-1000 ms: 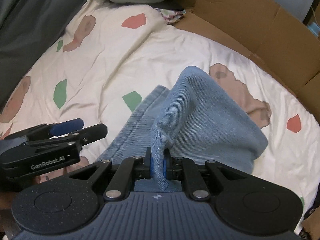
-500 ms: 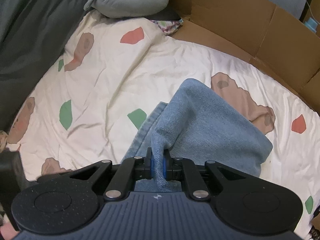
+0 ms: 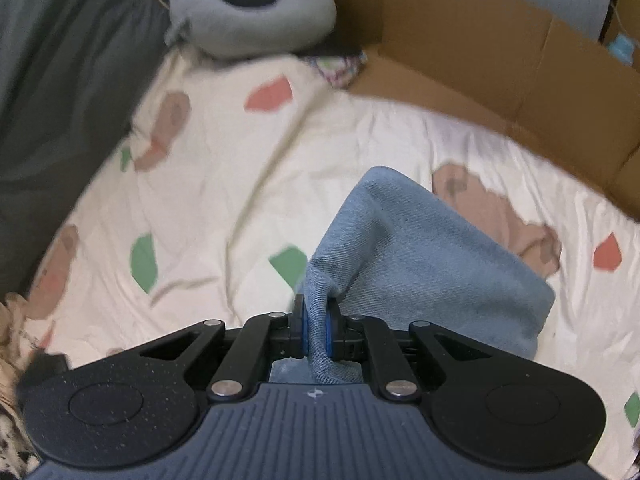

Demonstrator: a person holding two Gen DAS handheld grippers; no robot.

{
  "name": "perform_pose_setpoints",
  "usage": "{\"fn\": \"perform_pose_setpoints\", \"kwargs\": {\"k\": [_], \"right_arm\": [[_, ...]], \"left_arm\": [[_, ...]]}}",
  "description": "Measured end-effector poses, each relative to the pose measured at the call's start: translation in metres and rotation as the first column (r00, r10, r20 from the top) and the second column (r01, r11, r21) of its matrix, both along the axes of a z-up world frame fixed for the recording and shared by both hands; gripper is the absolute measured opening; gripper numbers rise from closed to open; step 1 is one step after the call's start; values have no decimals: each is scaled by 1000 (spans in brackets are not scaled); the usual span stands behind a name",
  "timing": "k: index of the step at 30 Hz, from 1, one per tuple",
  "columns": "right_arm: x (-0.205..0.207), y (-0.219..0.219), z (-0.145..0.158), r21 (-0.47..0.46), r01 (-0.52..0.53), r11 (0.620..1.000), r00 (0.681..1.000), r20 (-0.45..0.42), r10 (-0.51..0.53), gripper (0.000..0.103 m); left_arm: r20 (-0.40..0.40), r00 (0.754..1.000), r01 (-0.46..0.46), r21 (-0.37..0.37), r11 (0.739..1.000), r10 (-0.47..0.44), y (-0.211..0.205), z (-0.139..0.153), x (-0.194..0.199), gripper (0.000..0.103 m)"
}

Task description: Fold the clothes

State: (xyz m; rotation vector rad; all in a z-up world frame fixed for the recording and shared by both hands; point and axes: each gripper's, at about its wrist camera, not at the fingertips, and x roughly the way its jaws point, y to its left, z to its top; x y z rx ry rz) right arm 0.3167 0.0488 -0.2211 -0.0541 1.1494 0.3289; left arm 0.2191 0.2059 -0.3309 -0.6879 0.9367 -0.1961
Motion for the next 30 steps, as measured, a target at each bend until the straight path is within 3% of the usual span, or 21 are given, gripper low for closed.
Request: {"fn": "perform_pose_setpoints", "kwargs": {"k": [5, 9, 14, 18, 24, 30], "right_arm": [[-10, 5, -20, -3, -25, 1000, 1000, -13, 25, 8], [-12, 5, -20, 26, 5, 1000, 999, -54, -4, 22], [-19, 1, 2, 74, 48, 996, 997, -67, -43, 34], [-16, -19, 37, 128, 85, 988, 996, -7, -85, 47], [-3, -80, 59, 174, 131, 976, 989, 38, -140, 47], [-8, -152, 41, 201, 255, 946, 966, -2, -260, 47]], "left_arm": [[4, 1000, -15, -21, 1000, 15, 5, 1, -1, 25], [2, 999, -41, -30, 999, 41, 10, 3, -1, 25], [14, 995, -97, -22, 995, 98, 24, 12, -1, 26], [31, 993, -116, -3, 993, 116, 31, 23, -2, 26], [51, 993, -109, -9, 994, 110, 29, 36, 0, 27], [95, 993, -68, -20, 998, 69, 18, 55, 4, 52]]}}
